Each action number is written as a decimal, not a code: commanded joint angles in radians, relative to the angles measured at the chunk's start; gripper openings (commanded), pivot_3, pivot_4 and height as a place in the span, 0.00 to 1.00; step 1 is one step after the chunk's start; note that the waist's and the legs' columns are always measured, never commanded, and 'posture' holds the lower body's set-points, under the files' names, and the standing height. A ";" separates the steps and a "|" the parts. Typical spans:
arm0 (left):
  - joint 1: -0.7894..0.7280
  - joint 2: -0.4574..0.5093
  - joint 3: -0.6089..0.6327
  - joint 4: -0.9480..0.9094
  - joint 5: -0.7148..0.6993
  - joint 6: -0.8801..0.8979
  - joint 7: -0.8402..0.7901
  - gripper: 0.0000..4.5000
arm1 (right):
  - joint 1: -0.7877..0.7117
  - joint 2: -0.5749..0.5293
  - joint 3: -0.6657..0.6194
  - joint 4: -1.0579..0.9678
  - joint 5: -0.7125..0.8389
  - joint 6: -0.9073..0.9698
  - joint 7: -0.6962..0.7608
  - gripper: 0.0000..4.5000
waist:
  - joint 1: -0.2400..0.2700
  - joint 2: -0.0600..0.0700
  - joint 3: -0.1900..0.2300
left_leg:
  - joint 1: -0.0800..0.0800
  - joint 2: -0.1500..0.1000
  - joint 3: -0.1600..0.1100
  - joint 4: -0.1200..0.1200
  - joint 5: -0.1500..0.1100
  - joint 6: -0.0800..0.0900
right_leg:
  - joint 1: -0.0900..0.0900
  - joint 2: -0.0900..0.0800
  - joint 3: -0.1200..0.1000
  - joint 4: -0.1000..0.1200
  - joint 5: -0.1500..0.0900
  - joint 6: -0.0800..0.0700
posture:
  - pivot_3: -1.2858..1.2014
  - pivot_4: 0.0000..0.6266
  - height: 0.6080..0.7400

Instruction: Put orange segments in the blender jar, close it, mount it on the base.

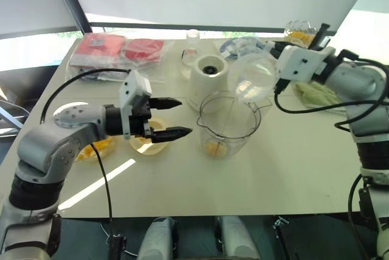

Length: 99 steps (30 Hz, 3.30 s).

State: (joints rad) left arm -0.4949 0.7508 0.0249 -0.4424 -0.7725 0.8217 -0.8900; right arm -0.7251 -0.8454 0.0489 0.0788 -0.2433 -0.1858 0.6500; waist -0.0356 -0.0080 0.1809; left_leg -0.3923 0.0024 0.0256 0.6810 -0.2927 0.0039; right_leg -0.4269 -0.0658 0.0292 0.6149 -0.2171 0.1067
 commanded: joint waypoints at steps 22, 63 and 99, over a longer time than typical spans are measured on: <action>-0.030 -0.005 -0.003 -0.003 0.019 -0.025 0.000 0.96 | -0.096 -0.037 -0.012 -0.004 -0.123 -0.132 -0.062 0.00 | -0.001 0.000 0.000 | 0.000 0.000 0.000 0.000 0.000 0.000 | 0.000 0.000 0.000 0.000 0.000 0.000 | 0.52 0.24 1.00; -0.027 -0.071 0.010 -0.079 -0.070 0.056 0.059 0.96 | 0.164 0.374 -0.651 0.234 0.313 0.547 -0.843 0.00 | 0.014 0.001 0.000 | 0.001 0.003 0.001 0.000 0.000 0.000 | 0.000 0.003 0.001 0.000 0.001 -0.002 | 0.52 0.24 1.00; -0.023 -0.083 0.004 -0.090 -0.107 0.065 0.140 0.96 | 0.192 0.491 -0.509 0.538 0.367 0.335 -1.024 0.99 | -0.010 0.001 0.000 | 0.001 0.003 0.001 0.000 0.000 0.000 | 0.000 0.004 0.002 0.000 0.001 -0.001 | 0.52 0.24 1.00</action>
State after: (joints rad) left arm -0.5068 0.6658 0.0187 -0.5179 -0.8813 0.9076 -0.7449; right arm -0.5407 -0.3558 -0.4690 0.6955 0.1313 0.1403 -0.3685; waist -0.0459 -0.0071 0.1809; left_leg -0.3917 0.0054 0.0263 0.6807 -0.2927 0.0038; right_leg -0.4269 -0.0621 0.0307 0.6148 -0.2158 0.1058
